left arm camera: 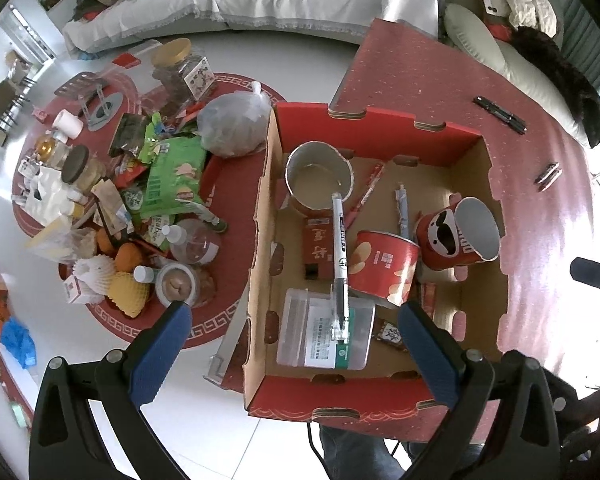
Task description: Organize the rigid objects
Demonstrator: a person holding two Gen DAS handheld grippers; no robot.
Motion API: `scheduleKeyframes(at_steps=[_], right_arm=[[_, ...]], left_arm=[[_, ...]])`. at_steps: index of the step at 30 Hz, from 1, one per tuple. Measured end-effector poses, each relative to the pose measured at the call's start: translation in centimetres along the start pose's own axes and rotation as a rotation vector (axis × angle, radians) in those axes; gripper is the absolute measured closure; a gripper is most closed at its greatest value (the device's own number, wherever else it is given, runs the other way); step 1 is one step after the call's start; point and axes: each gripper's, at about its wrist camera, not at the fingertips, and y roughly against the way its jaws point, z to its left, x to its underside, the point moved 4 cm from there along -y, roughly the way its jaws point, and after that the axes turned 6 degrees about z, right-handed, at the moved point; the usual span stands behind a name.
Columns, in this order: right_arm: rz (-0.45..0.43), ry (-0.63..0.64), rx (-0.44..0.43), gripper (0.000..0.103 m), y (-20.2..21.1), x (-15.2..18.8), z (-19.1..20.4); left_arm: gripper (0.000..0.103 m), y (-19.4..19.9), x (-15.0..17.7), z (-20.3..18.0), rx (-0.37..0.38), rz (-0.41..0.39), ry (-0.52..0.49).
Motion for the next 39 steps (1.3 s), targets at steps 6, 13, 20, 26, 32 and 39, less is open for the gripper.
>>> scheduleKeyframes(at_steps=[6, 13, 20, 26, 32, 39], right_arm=[[-0.001, 0.024, 0.010, 0.001, 0.04, -0.15, 0.40], [0.001, 0.026, 0.010, 0.001, -0.04, -0.29, 0.48], [-0.001, 0.032, 0.009, 0.001, -0.08, -0.32, 0.54], [0.000, 0.035, 0.008, 0.001, -0.14, -0.33, 0.66], [0.000, 0.035, 0.008, 0.001, -0.15, -0.31, 0.63], [-0.001, 0.034, 0.006, 0.001, -0.15, -0.33, 0.64]], left_arm=[[0.000, -0.09, -0.05, 0.07, -0.001, 0.002, 0.005], [0.000, -0.12, -0.02, 0.23, -0.008, 0.001, 0.002], [0.000, -0.29, 0.16, 0.45, -0.017, 0.004, -0.001], [0.000, -0.62, 0.25, 0.54, -0.021, 0.014, -0.006], [0.000, -0.80, 0.30, 0.46, -0.024, 0.018, -0.006], [0.000, -0.35, 0.08, 0.71, -0.024, -0.015, 0.004]])
